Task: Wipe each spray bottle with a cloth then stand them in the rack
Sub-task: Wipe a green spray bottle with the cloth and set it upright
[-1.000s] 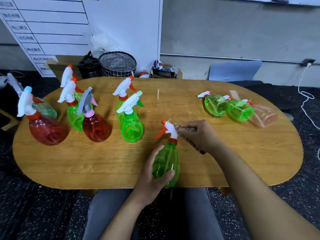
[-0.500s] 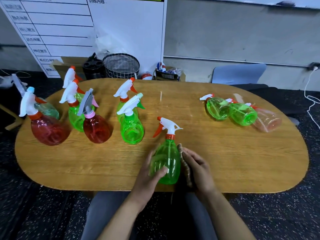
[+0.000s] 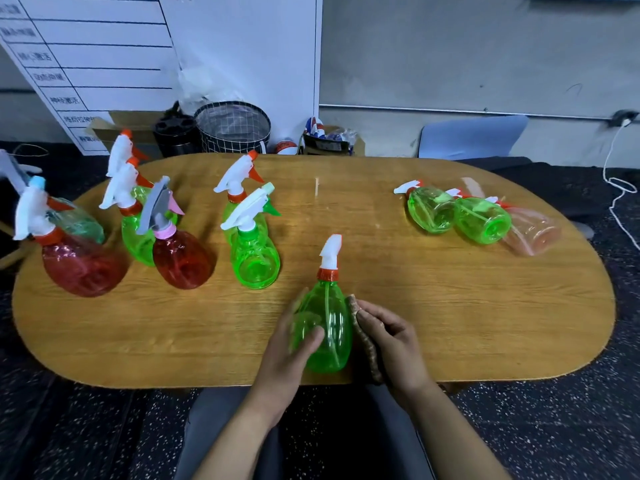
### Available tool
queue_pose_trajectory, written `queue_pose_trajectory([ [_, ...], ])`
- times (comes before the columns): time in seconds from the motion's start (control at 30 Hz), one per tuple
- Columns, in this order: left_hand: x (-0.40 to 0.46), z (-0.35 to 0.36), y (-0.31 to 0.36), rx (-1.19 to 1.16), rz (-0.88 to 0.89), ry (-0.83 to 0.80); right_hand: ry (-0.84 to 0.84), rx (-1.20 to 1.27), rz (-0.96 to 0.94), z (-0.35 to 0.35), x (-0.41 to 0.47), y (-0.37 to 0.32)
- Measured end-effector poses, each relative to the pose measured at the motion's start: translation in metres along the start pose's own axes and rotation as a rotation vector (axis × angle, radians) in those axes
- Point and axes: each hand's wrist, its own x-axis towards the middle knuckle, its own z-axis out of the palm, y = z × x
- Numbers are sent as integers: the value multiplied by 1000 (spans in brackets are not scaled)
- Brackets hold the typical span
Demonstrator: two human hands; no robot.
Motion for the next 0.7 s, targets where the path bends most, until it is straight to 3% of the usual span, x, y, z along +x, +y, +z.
queue_pose_trajectory([
  [0.07, 1, -3, -3, -65, -61, -10, -3, -13, -1, -1, 0, 0],
  [0.53, -1, 2, 1, 57, 68, 21, -54, -47, -32, 2, -4, 3],
  [0.7, 2, 3, 2, 131, 122, 33, 189, -84, -204, 4, 11, -16],
])
